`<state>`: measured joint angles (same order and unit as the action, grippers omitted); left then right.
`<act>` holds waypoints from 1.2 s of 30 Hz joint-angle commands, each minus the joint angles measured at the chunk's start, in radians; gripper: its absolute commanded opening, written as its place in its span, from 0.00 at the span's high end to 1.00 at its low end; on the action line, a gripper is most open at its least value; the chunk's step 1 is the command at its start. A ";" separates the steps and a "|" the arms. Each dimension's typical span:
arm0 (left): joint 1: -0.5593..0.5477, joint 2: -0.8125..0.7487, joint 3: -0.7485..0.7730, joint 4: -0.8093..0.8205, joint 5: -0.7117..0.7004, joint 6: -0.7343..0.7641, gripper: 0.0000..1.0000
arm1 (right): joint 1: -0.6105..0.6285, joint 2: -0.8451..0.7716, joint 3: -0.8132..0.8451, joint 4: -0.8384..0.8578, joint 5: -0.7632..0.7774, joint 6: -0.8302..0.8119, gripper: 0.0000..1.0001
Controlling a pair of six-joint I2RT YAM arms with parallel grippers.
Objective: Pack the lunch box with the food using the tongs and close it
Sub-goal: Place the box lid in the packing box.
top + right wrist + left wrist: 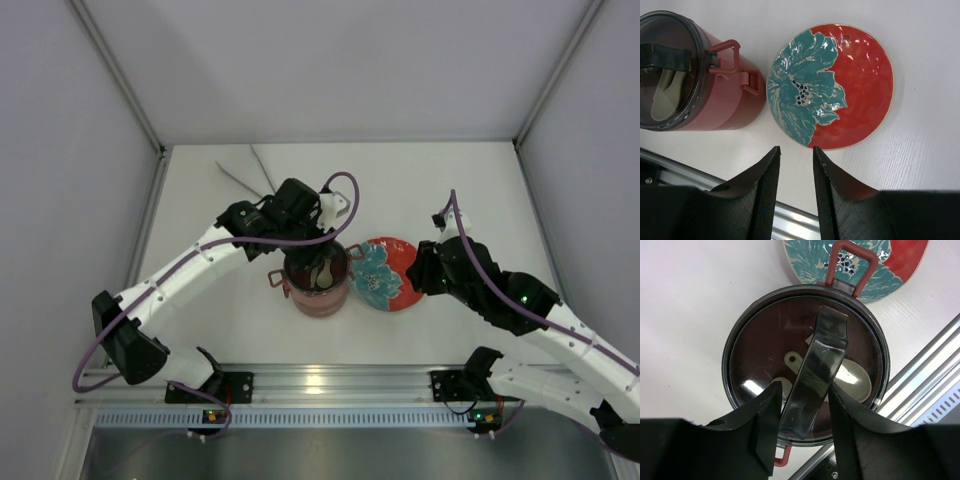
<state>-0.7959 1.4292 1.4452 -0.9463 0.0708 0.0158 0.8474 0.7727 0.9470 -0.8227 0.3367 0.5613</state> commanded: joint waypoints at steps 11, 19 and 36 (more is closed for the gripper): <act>-0.005 -0.036 -0.019 -0.005 0.024 -0.013 0.54 | -0.021 -0.004 0.003 0.007 -0.007 0.009 0.68; -0.005 -0.038 -0.029 -0.003 0.024 -0.011 0.48 | -0.019 -0.004 0.001 0.011 -0.008 0.008 0.68; -0.005 -0.046 0.018 -0.003 -0.011 0.019 0.39 | -0.019 0.063 0.010 0.056 -0.016 -0.009 0.68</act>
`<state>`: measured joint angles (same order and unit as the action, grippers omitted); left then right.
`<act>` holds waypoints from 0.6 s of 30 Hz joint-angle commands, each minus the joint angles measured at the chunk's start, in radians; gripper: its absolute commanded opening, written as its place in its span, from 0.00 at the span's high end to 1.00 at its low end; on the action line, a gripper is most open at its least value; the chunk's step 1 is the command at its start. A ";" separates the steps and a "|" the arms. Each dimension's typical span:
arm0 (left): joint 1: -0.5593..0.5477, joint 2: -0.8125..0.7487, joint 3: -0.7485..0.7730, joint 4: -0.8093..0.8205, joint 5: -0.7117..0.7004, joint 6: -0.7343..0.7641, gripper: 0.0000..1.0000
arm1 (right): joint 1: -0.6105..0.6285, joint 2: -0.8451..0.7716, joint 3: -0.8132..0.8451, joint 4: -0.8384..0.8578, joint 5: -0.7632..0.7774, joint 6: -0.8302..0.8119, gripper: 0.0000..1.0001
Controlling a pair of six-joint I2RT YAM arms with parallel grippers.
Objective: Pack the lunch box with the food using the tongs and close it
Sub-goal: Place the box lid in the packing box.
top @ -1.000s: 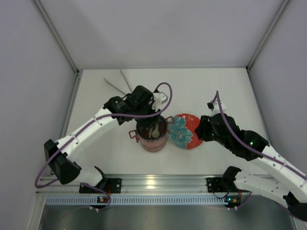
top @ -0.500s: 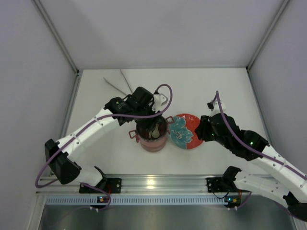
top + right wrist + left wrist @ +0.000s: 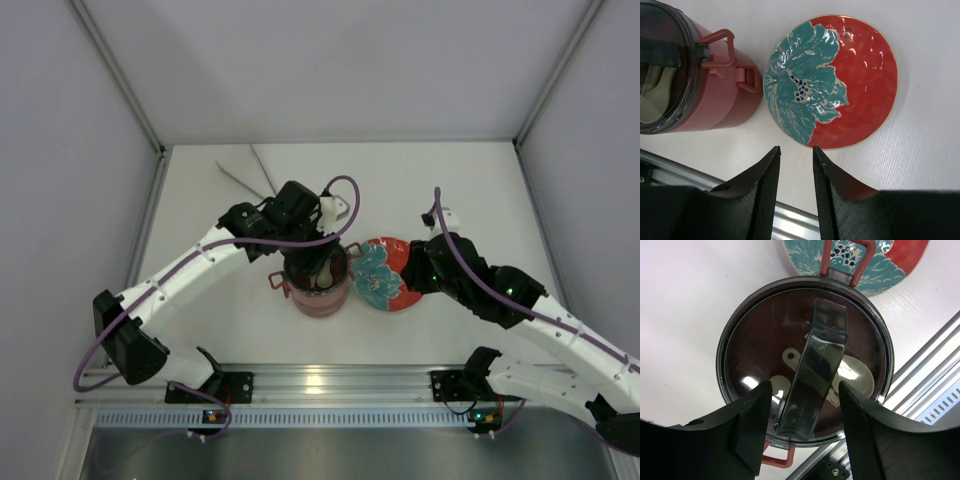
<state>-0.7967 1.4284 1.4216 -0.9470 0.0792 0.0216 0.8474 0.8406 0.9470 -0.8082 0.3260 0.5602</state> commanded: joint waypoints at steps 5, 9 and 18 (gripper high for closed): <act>-0.004 -0.066 0.034 -0.001 -0.024 0.008 0.35 | -0.019 -0.005 0.006 0.043 -0.007 -0.006 0.68; -0.004 -0.098 0.011 0.010 -0.036 -0.005 0.33 | -0.018 0.002 0.006 0.050 -0.011 -0.006 0.68; -0.004 -0.144 -0.018 0.014 -0.058 -0.018 0.32 | -0.019 0.041 0.050 0.063 -0.015 -0.025 0.68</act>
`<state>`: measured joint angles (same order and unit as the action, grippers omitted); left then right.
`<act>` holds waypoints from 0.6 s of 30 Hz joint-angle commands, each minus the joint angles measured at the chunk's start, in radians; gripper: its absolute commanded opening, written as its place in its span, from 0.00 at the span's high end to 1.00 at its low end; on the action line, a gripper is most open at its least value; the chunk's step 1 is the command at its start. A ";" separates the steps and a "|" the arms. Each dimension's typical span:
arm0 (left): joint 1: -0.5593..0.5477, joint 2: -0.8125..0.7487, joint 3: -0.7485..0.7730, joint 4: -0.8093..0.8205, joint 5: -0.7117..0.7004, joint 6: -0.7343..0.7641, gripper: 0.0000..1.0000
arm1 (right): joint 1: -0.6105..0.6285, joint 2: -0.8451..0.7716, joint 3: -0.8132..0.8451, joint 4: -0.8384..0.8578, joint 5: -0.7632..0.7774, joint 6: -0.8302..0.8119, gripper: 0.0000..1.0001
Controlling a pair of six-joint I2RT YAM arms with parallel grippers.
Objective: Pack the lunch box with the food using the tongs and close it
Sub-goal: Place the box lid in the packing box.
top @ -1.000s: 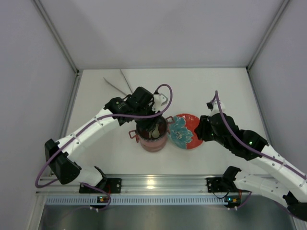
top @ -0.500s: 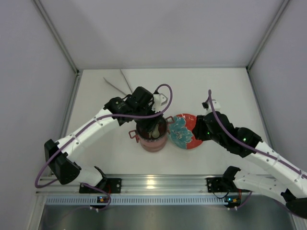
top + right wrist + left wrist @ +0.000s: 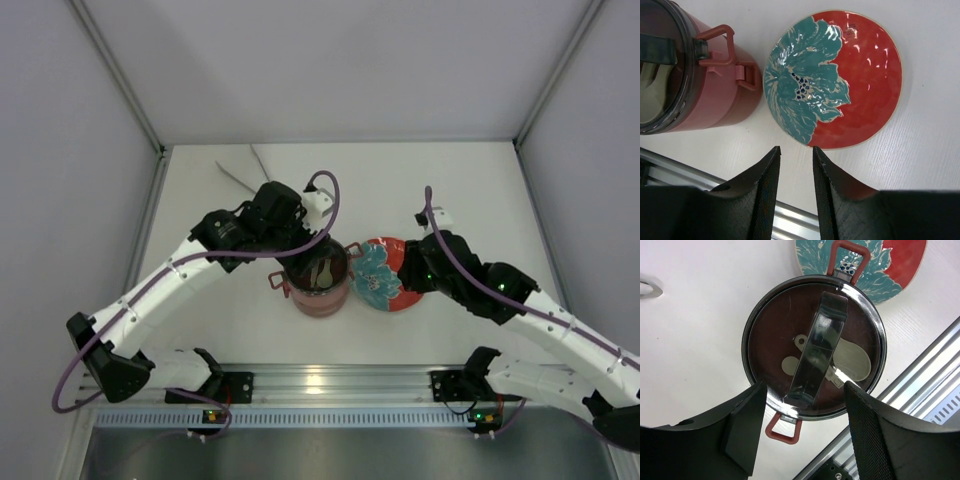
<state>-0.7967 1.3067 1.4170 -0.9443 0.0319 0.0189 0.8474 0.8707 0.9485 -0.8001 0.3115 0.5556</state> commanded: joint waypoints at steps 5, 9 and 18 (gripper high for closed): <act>-0.004 -0.020 -0.032 0.001 0.003 -0.014 0.32 | -0.019 0.045 0.067 0.068 -0.003 -0.025 0.67; -0.004 -0.024 -0.046 -0.001 0.010 -0.014 0.33 | -0.019 0.060 0.075 0.078 -0.008 -0.031 0.67; -0.004 -0.012 -0.046 -0.002 -0.021 -0.014 0.31 | -0.019 0.068 0.081 0.085 -0.017 -0.036 0.67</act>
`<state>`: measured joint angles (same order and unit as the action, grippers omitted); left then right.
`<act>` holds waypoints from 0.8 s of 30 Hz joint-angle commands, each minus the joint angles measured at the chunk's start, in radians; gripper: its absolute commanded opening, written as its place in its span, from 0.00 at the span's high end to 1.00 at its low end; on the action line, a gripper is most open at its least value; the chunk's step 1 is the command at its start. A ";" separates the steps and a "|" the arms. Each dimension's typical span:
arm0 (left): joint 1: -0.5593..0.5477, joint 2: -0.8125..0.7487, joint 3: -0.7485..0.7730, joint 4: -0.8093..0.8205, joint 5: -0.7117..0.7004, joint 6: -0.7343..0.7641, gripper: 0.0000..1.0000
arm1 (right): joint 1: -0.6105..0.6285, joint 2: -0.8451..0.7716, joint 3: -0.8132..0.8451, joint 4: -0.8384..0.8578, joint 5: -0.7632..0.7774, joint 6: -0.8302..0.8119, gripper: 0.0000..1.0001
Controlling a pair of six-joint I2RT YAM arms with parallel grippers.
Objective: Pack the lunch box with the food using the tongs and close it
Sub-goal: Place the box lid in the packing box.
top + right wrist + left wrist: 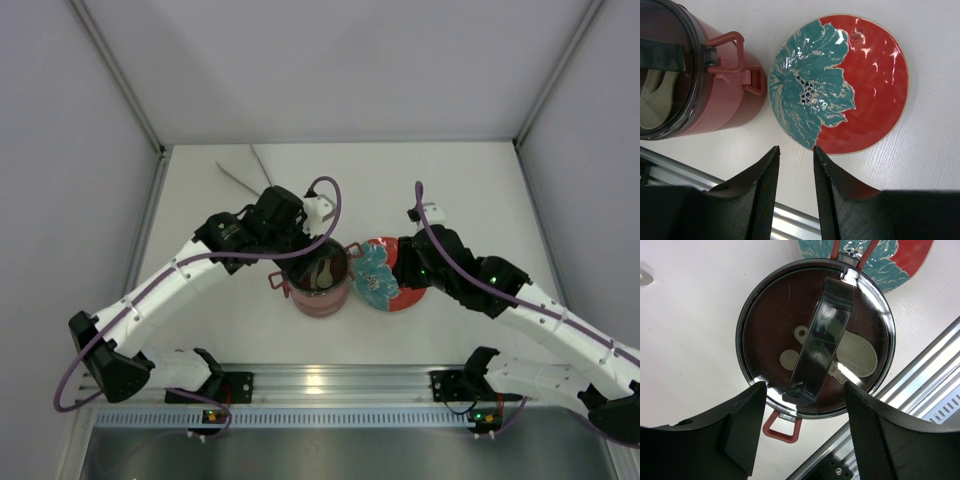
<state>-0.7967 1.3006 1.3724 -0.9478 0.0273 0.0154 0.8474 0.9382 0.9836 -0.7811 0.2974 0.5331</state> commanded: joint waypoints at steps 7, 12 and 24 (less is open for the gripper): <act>-0.004 0.009 0.011 0.053 0.022 0.057 0.31 | -0.019 0.001 0.040 0.066 -0.004 -0.012 0.67; -0.004 0.045 0.025 0.061 0.043 0.110 0.32 | -0.019 -0.006 0.036 0.063 0.000 -0.010 0.67; -0.002 0.054 0.017 0.103 0.054 0.218 0.37 | -0.019 -0.019 0.018 0.060 0.003 -0.007 0.67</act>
<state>-0.7967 1.3678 1.3724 -0.9012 0.0635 0.1822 0.8474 0.9363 0.9836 -0.7803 0.2905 0.5331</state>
